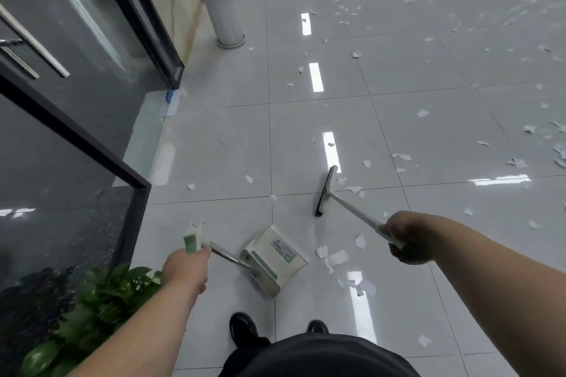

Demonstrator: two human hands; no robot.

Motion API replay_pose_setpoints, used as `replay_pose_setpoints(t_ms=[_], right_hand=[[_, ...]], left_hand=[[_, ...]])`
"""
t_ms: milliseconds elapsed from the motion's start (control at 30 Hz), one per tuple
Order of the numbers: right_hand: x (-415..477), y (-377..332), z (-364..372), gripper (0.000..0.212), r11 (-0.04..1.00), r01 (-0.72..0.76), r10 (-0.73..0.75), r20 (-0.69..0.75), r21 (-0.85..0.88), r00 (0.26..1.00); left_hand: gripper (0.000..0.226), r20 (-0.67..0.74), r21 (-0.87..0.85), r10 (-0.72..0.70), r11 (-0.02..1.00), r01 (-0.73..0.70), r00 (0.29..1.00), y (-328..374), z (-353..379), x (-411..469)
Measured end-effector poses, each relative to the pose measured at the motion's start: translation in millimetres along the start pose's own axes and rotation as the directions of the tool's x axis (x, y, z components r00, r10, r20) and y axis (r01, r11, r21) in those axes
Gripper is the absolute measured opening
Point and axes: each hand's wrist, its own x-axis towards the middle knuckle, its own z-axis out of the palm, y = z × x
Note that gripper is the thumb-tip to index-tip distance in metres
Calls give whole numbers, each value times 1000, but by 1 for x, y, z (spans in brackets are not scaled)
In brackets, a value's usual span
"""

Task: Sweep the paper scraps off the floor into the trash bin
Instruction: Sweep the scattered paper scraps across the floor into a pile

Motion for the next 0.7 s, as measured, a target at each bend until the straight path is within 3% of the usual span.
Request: replay_pose_setpoints(t_ms=[167, 367, 700], right_hand=[[-10, -49, 52, 21, 994, 57, -44, 135, -90, 990], [-23, -120, 157, 27, 962, 125, -73, 211, -244, 975], [-19, -225, 351, 25, 920, 195, -73, 340, -341, 937]], left_hand=[[25, 9, -55, -33, 998, 34, 999, 13, -22, 29], [24, 47, -67, -70, 995, 73, 996, 23, -68, 87], [19, 1, -75, -181, 981, 180, 984, 10, -159, 194]])
